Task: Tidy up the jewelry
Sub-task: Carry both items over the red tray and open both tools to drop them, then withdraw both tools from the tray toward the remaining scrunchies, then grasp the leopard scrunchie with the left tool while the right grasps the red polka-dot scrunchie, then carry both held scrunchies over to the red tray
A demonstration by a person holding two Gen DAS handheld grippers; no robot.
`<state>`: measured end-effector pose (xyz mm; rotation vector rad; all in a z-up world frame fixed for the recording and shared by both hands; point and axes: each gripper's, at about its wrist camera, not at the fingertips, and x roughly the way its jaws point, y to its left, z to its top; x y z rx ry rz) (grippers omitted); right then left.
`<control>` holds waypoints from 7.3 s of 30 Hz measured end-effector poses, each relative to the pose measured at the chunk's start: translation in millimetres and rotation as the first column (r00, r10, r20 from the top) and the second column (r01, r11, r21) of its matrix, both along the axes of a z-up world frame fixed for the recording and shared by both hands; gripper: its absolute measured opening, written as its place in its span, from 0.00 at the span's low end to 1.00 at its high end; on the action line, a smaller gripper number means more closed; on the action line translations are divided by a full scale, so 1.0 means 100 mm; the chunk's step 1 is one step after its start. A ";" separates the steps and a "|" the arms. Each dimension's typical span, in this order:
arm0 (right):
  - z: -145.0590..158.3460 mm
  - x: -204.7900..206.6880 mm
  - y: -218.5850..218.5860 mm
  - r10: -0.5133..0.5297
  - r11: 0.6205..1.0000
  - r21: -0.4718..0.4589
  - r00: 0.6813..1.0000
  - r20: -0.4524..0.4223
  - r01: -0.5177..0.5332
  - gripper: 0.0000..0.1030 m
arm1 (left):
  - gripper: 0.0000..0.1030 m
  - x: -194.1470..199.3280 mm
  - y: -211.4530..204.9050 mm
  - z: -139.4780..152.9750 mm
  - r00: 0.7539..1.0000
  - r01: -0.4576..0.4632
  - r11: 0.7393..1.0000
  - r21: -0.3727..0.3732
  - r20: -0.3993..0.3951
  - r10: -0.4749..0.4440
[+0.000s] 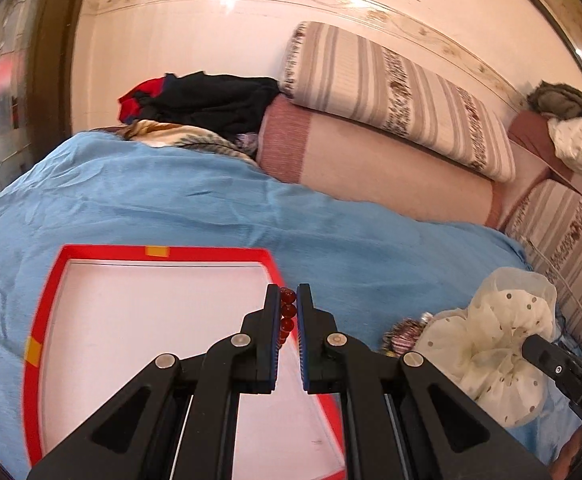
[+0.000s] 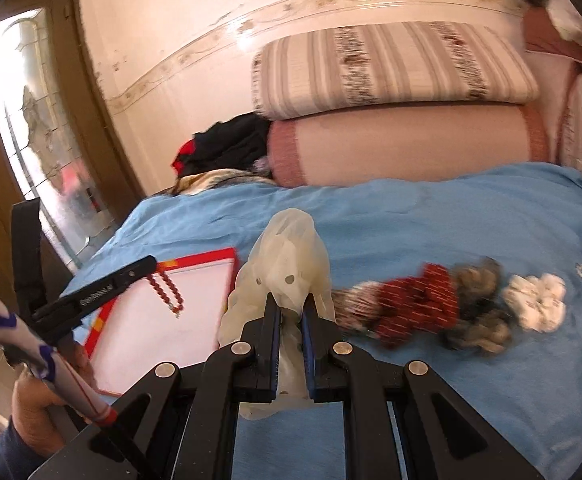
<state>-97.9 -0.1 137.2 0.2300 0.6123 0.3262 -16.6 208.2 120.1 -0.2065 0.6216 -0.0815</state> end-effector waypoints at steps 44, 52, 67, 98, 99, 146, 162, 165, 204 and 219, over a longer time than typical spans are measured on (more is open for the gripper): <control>-0.79 1.68 1.84 0.186 0.982 0.029 0.933 -0.308 -0.186 0.16 | 0.07 0.50 1.48 -0.50 0.952 -0.250 0.968 -0.028 -0.189 0.241; -0.76 1.67 1.78 0.182 0.983 0.041 0.930 -0.318 -0.178 0.38 | 0.26 0.49 1.47 -0.49 0.951 -0.254 0.967 -0.026 -0.187 0.245; -0.47 1.35 1.30 0.176 0.984 0.056 0.945 -0.275 -0.168 0.39 | 0.43 0.46 1.18 -0.25 0.975 -0.203 0.978 -0.040 -0.106 0.198; -0.48 0.52 -1.02 -0.034 0.983 0.170 0.980 -0.197 0.068 0.39 | 0.51 0.44 -0.90 -0.56 0.953 0.257 0.966 -0.026 -0.157 -0.258; -0.48 0.52 -1.09 -0.051 0.978 0.187 0.977 -0.205 0.090 0.39 | 0.51 0.44 -0.99 -0.59 0.949 0.271 0.962 -0.020 -0.162 -0.271; -0.38 0.38 -2.32 -0.341 0.896 0.212 0.911 -0.234 0.390 0.40 | 0.51 0.47 -1.57 -0.67 0.937 0.285 0.958 -0.040 -0.198 -0.287; -0.60 0.59 -1.94 -0.255 0.940 0.156 0.928 -0.271 0.304 0.40 | 0.07 0.66 -1.76 -0.89 0.930 0.325 0.944 0.053 -0.201 -0.309; -0.59 0.59 -1.96 -0.253 0.938 0.167 0.928 -0.275 0.305 0.40 | 0.07 0.59 -1.71 -0.74 0.938 0.322 0.946 0.034 -0.146 -0.315; -0.21 0.39 -1.28 -0.162 0.984 0.075 0.987 0.026 0.159 0.05 | 0.07 0.43 -1.44 -0.39 0.961 0.275 0.961 0.024 -0.027 -0.274; -0.12 0.33 -1.25 -0.138 0.987 0.086 0.989 0.057 0.133 0.05 | 0.07 0.40 -1.41 -0.38 0.965 0.262 0.964 0.040 -0.024 -0.261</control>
